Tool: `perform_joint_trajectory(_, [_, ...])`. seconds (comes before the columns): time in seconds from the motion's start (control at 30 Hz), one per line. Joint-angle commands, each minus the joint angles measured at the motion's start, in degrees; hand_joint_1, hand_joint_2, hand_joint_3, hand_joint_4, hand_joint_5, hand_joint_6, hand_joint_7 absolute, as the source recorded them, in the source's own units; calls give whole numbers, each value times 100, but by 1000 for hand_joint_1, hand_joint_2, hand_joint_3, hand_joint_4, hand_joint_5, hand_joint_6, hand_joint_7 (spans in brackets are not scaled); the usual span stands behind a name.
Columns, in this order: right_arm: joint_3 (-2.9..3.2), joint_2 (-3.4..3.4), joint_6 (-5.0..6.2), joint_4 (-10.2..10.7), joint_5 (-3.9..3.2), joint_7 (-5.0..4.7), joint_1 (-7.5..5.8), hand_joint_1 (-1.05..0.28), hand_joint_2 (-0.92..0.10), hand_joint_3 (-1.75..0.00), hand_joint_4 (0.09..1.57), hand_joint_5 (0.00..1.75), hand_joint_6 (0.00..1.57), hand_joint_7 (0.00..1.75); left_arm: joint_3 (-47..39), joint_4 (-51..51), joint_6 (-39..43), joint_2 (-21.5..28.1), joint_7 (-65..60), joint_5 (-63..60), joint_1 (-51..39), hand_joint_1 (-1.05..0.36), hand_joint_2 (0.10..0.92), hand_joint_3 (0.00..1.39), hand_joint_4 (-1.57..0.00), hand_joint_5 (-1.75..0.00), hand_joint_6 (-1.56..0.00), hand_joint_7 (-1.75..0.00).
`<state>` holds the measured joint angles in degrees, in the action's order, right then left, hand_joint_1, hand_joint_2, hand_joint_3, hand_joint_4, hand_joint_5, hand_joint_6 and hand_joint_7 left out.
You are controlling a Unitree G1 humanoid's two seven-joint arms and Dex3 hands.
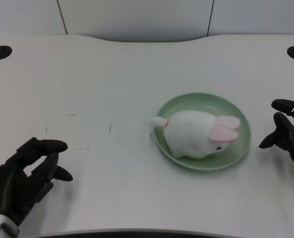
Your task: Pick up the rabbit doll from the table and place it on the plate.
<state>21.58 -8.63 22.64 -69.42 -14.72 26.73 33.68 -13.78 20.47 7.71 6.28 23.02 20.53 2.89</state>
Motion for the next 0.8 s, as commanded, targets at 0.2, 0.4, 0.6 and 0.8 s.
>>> perform_joint_trajectory(0.2, [8, -58, 36, -70, 1, -25, 18, -511, -921, -254, 880, 1415, 775, 1154, -68, 37, 70, 59, 7, 21, 27, -521, 921, 484, -506, -1660, -503, -1174])
perform_joint_trajectory(0.4, [14, -60, 2, -59, -21, 29, 34, -463, -921, -279, 893, 1410, 769, 1142, -94, 40, 6, 37, 11, 81, 37, -550, 921, 430, -513, -1658, -507, -1181])
perform_joint_trajectory(0.6, [11, -64, 62, -62, -11, 25, 14, -470, -921, -279, 891, 1416, 766, 1150, -58, 4, -18, 35, -81, -11, 10, -545, 921, 451, -510, -1669, -506, -1183])
perform_joint_trajectory(0.8, [9, -62, 8, -106, 4, -36, 43, -476, -921, -273, 883, 1412, 764, 1170, -49, 143, 63, 68, -26, -43, 70, -555, 921, 444, -495, -1671, -495, -1179])
